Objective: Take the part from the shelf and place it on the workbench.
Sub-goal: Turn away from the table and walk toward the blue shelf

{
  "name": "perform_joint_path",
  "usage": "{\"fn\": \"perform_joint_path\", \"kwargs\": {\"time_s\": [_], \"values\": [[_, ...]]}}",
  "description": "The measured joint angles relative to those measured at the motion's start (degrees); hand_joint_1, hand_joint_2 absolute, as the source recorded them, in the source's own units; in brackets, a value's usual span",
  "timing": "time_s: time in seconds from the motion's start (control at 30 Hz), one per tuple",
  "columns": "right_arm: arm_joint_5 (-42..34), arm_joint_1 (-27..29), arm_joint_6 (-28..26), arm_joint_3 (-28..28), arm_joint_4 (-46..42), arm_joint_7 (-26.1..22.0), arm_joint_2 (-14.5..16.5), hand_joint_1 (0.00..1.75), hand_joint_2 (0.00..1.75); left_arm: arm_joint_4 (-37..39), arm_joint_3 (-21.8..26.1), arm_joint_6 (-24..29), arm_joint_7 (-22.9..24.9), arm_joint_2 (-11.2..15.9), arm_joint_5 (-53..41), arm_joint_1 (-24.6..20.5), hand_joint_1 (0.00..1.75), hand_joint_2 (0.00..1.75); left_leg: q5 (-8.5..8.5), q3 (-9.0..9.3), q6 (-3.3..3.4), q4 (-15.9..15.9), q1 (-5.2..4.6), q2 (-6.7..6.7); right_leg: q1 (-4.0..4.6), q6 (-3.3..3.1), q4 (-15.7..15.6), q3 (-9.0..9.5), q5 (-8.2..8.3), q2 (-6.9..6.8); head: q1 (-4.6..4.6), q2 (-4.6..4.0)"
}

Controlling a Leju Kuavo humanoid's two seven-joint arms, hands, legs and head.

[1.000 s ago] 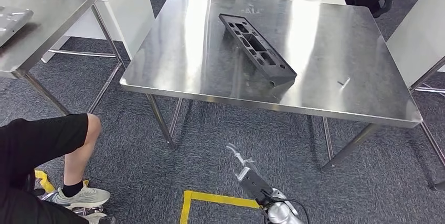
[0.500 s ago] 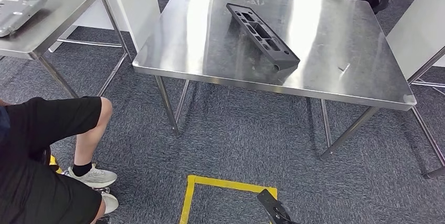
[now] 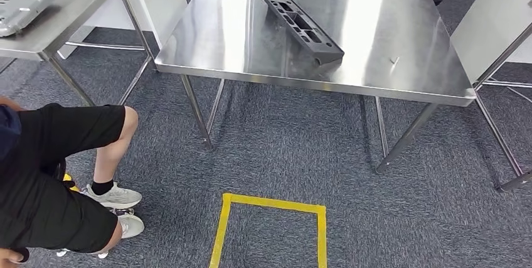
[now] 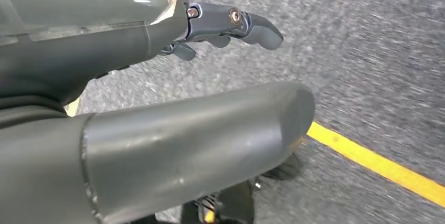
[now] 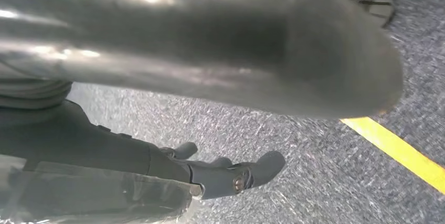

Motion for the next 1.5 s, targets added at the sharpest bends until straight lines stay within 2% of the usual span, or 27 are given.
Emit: {"fn": "perform_joint_path", "kwargs": {"time_s": [0.1, 0.13, 0.2, 0.27, 0.33, 0.37, 0.43, 0.5, 0.53, 0.6, 0.67, 0.7, 0.73, 0.8, 0.87, 0.93, 0.97, 1.0, 1.07, 1.13, 1.17, 1.2, 1.23, 1.3, 1.37, 1.43, 1.5], "values": [[0.8, -0.3, 0.2, 0.1, 0.1, 0.2, 0.2, 0.0, 0.0, 0.1, 0.5, 0.1, -0.1, 0.0, -0.1, 0.4, 0.0, 0.0, -8.86, -2.09, -0.61, 9.6, 0.11, -0.27, 0.07, -1.24, 0.1, -2.08, 2.08, -0.42, -0.1, 0.0], [1.5, -0.4, 0.3, 0.3, 0.1, 0.5, 0.2, 0.0, 0.0, 0.1, 0.5, 0.2, -0.1, 0.0, -0.3, 0.5, 0.0, 0.0, -10.24, -2.41, -0.75, 13.0, 0.12, -0.31, 0.19, -1.25, 0.3, -2.85, 2.7, -0.52, -0.12, 0.0], [3.6, -0.6, 1.1, 1.2, 0.3, 1.8, 0.3, 0.0, 0.0, 0.1, 0.6, 0.5, -0.1, -0.1, -0.7, 0.5, 0.0, 0.0, -9.28, -0.69, -0.82, 14.9, 0.19, -0.31, 0.34, -1.02, 0.9, -4.56, 3.73, -0.59, -0.13, 0.01], [4.7, -0.8, 2.3, 2.2, 0.3, 3.0, 0.5, 0.0, 0.0, 0.1, 0.8, 1.2, -0.1, -0.4, -1.2, 0.3, 0.0, 0.0, -7.24, 4.66, -0.62, 9.0, 0.32, -0.34, 0.33, -0.62, 1.6, -6.15, 4.47, -0.58, -0.13, 0.01], [4.6, -1.1, 3.0, 2.5, 0.4, 3.6, 0.7, 0.0, 0.0, 0.1, 0.8, 1.7, -0.1, -0.9, -1.7, -0.1, 0.0, 0.0, -7.65, 9.8, -0.26, 1.5, 0.18, -0.52, 0.51, 0.06, 2.3, -7.3, 5.13, -0.67, -0.09, 0.01], [4.6, -1.3, 3.1, 2.7, 0.4, 3.7, 0.8, 0.0, 0.0, 0.1, 0.8, 1.9, 0.0, -1.2, -2.0, -0.3, 0.0, 0.0, -8.24, 10.96, -0.06, -0.7, -0.02, -0.61, 0.57, 0.49, 2.4, -7.67, 5.5, -0.74, -0.06, 0.01], [4.8, -1.6, 3.3, 3.0, 0.4, 3.7, 0.9, 0.0, 0.0, 0.1, 0.8, 2.1, 0.2, -1.8, -2.4, -0.5, 0.0, 0.0, -8.07, 10.79, 0.7, -1.9, -0.36, -0.6, 0.62, 1.35, 2.4, -8.19, 6.33, -0.84, 0.0, 0.01], [5.0, -1.7, 3.4, 3.3, 0.4, 3.6, 0.9, 0.0, 0.0, 0.1, 1.0, 2.2, 0.5, -2.2, -2.5, -0.6, 0.0, 0.0, -7.02, 9.96, 1.93, -2.2, -0.3, -0.34, 0.51, 1.67, 3.6, -9.22, 5.32, -0.65, 0.02, 0.0], [5.2, -1.8, 3.4, 3.5, 0.5, 3.6, 1.0, 0.0, 0.0, 0.1, 1.1, 2.2, 0.6, -2.4, -2.5, -0.8, 0.0, 0.0, -6.37, 9.38, 2.48, -2.4, -0.19, -0.22, 0.5, 1.55, 5.6, -10.09, 3.5, -0.5, 0.07, 0.0], [5.7, -1.9, 3.7, 3.9, 0.5, 3.6, 1.1, 0.0, 0.0, 0.1, 1.5, 2.3, 0.6, -2.4, -2.3, -1.0, 0.0, 0.0, -5.17, 8.03, 2.94, -2.3, -0.16, -0.11, 0.31, 1.23, 12.4, -12.18, -1.25, -0.24, 0.18, 0.0], [6.1, -2.1, 4.1, 4.2, 0.5, 3.6, 1.2, 0.0, 0.0, 0.1, 2.0, 2.3, 0.6, -2.4, -2.2, -1.1, 0.0, 0.0, -3.98, 6.49, 2.83, -2.3, -0.16, 0.03, 0.03, 1.86, 18.0, -12.83, -3.44, -0.16, 0.2, 0.01], [6.2, -2.2, 4.3, 4.4, 0.5, 3.6, 1.2, 0.0, 0.0, 0.1, 2.3, 2.3, 0.6, -2.4, -2.1, -1.1, 0.0, 0.0, -3.46, 5.8, 2.68, -2.3, -0.11, 0.08, -0.15, 2.51, 18.0, -11.83, -2.98, -0.16, 0.19, 0.01], [6.2, -2.3, 4.4, 4.5, 0.5, 3.6, 1.2, 0.0, 0.0, 0.1, 2.5, 2.2, 0.6, -2.4, -2.0, -1.0, 0.0, 0.0, -2.97, 5.21, 2.47, -2.2, -0.02, 0.1, -0.35, 3.21, 15.8, -9.73, -1.83, -0.16, 0.19, 0.01], [6.3, -2.6, 4.5, 4.6, 0.5, 3.6, 1.3, 0.0, 0.0, 0.1, 2.9, 2.1, 0.6, -2.4, -1.9, -1.1, 0.0, 0.0, -2.1, 4.33, 1.83, -2.1, 0.05, 0.09, -0.6, 4.01, 7.1, -3.52, 0.02, -0.1, 0.19, 0.01], [6.4, -2.9, 4.6, 4.8, 0.5, 3.4, 1.4, 0.0, 0.0, 0.1, 3.2, 2.0, 0.5, -2.3, -1.8, -1.1, 0.0, 0.0, -1.21, 3.87, 1.06, -2.1, -0.07, 0.13, -0.3, 3.68, 0.8, 0.24, 0.02, 0.1, 0.15, 0.01], [6.6, -3.0, 4.7, 4.9, 0.5, 3.2, 1.4, 0.0, 0.0, 0.1, 3.6, 1.9, 0.2, -2.3, -1.8, -1.0, 0.0, 0.0, -0.36, 3.71, 0.41, -2.3, -0.13, 0.15, 0.05, 2.94, -0.1, 0.08, -0.1, 0.22, 0.1, 0.01], [6.6, -3.0, 4.9, 4.9, 0.5, 3.2, 1.5, 0.0, 0.0, 0.1, 3.7, 1.9, 0.1, -2.2, -1.8, -1.0, 0.0, 0.0, -0.5, 3.56, 0.13, -2.1, -0.03, 0.09, -0.19, 2.39, -0.1, -0.33, 0.21, 0.15, 0.11, 0.01], [6.6, -3.1, 5.0, 5.0, 0.5, 3.2, 1.5, 0.0, 0.0, 0.1, 3.8, 1.8, -0.1, -2.1, -1.8, -0.9, 0.0, 0.0, -1.56, 3.23, -0.12, -1.3, 0.08, 0.04, -0.37, 1.68, 0.0, -0.68, 0.61, 0.09, 0.1, 0.01], [6.6, -3.3, 5.1, 5.0, 0.6, 3.2, 1.6, 0.0, 0.0, 0.1, 3.9, 1.7, -0.4, -2.0, -1.8, -0.9, 0.0, 0.0, -6.45, 1.56, -0.52, 3.6, 0.31, -0.13, -0.61, 0.12, -0.1, -1.43, 1.64, -0.05, 0.07, 0.01], [6.6, -3.4, 5.1, 5.0, 0.6, 3.2, 1.6, 0.0, 0.0, 0.1, 4.2, 1.7, -0.7, -1.9, -1.9, -0.8, 0.0, 0.0, -11.31, -0.61, -0.76, 11.5, 0.34, -0.31, -0.24, -0.64, 0.1, -2.55, 2.59, -0.14, 0.05, 0.01], [6.6, -3.4, 5.1, 5.0, 0.6, 3.2, 1.6, 0.0, 0.0, 0.1, 4.4, 1.8, -0.8, -1.9, -1.9, -0.8, 0.0, 0.0, -12.08, -0.98, -0.82, 14.2, 0.35, -0.37, -0.11, -0.7, 0.3, -3.27, 3.01, -0.19, 0.04, 0.01], [6.6, -3.3, 5.1, 5.0, 0.6, 3.2, 1.6, 0.0, 0.0, 0.1, 4.5, 1.9, -0.9, -1.8, -2.0, -0.8, 0.0, 0.0, -11.68, -0.41, -0.79, 15.0, 0.36, -0.39, -0.02, -0.64, 0.6, -3.97, 3.34, -0.21, 0.04, 0.01], [6.6, -3.3, 5.1, 5.0, 0.6, 3.2, 1.6, 0.0, 0.0, 0.1, 4.6, 1.9, -1.0, -1.8, -2.1, -0.7, 0.0, 0.0, -10.39, 1.32, -0.72, 13.4, 0.38, -0.38, 0.0, -0.52, 0.9, -4.61, 3.59, -0.21, 0.04, 0.01], [6.5, -3.4, 5.0, 5.0, 0.6, 3.2, 1.6, 0.0, 0.0, 0.0, 4.7, 2.0, -1.0, -1.8, -2.5, -0.8, 0.0, 0.0, -8.09, 6.99, -0.45, 5.9, 0.37, -0.43, 0.1, -0.18, 1.8, -5.64, 3.86, -0.2, 0.04, 0.01], [6.4, -3.4, 4.9, 4.9, 0.6, 3.1, 1.6, 0.0, 0.0, -0.1, 4.7, 1.9, -1.0, -1.9, -3.1, -0.9, 0.0, 0.0, -7.85, 10.71, -0.2, 0.0, 0.16, -0.58, 0.36, 0.37, 2.4, -6.34, 4.21, -0.22, 0.09, 0.01], [6.4, -3.4, 4.7, 4.9, 0.7, 3.1, 1.6, 0.0, 0.0, -0.1, 4.7, 1.8, -0.8, -1.9, -3.5, -0.9, 0.0, 0.0, -7.97, 10.79, 0.23, -1.2, -0.18, -0.66, 0.42, 1.31, 2.6, -6.82, 4.85, -0.26, 0.15, 0.01], [6.4, -3.3, 4.6, 4.9, 0.7, 3.1, 1.5, 0.0, 0.0, -0.1, 4.7, 1.5, -0.6, -2.0, -3.9, -1.0, 0.0, 0.0, -7.11, 10.06, 1.41, -1.5, -0.2, -0.47, 0.37, 2.03, 3.3, -7.68, 4.45, -0.22, 0.16, 0.0]]}}
